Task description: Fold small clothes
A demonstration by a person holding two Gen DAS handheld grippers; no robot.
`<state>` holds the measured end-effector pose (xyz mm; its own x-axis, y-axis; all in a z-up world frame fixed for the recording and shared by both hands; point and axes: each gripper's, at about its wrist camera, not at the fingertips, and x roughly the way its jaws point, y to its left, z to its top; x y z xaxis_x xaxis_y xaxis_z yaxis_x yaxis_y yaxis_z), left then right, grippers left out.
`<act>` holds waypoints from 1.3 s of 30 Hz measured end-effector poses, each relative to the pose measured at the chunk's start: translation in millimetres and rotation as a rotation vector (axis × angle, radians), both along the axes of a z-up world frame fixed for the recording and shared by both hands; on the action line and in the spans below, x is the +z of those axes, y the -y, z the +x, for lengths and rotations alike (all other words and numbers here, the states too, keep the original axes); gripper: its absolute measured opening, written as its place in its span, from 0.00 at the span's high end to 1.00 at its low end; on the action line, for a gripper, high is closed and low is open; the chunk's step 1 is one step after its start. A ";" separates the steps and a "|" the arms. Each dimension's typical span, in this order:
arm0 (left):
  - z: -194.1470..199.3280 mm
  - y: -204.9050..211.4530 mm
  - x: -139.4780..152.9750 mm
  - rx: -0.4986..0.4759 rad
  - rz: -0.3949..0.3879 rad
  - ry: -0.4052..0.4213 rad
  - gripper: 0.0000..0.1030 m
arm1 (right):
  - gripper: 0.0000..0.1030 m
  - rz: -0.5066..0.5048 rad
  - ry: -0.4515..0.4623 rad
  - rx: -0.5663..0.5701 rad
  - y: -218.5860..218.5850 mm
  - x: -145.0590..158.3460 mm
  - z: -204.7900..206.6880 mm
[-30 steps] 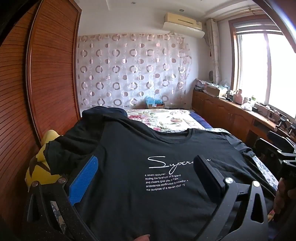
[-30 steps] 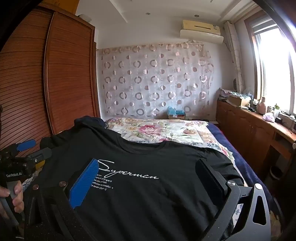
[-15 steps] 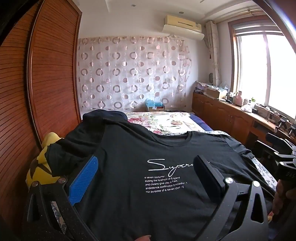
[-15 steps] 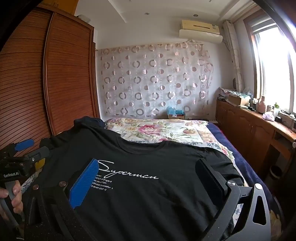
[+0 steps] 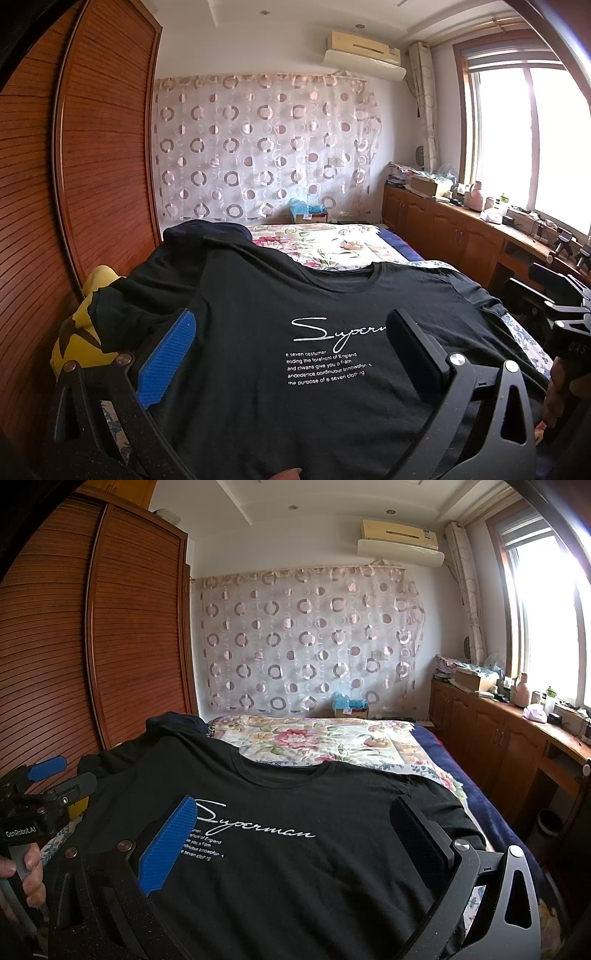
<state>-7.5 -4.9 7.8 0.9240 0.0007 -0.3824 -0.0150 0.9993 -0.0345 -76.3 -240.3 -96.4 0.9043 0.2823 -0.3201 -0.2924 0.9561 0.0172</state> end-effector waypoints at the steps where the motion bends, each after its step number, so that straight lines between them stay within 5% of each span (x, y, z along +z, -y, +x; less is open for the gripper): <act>1: -0.1 0.3 0.6 0.001 0.001 0.002 0.00 | 0.00 0.000 0.000 0.000 0.1 0.0 0.0; 39: -4.3 3.7 7.2 0.003 0.008 0.021 0.00 | 0.00 -0.003 0.006 -0.003 0.5 0.0 0.4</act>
<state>-11.7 -8.6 14.9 0.9317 0.0069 -0.3632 -0.0177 0.9995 -0.0266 -75.9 -240.8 -96.4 0.9070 0.2787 -0.3156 -0.2896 0.9571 0.0128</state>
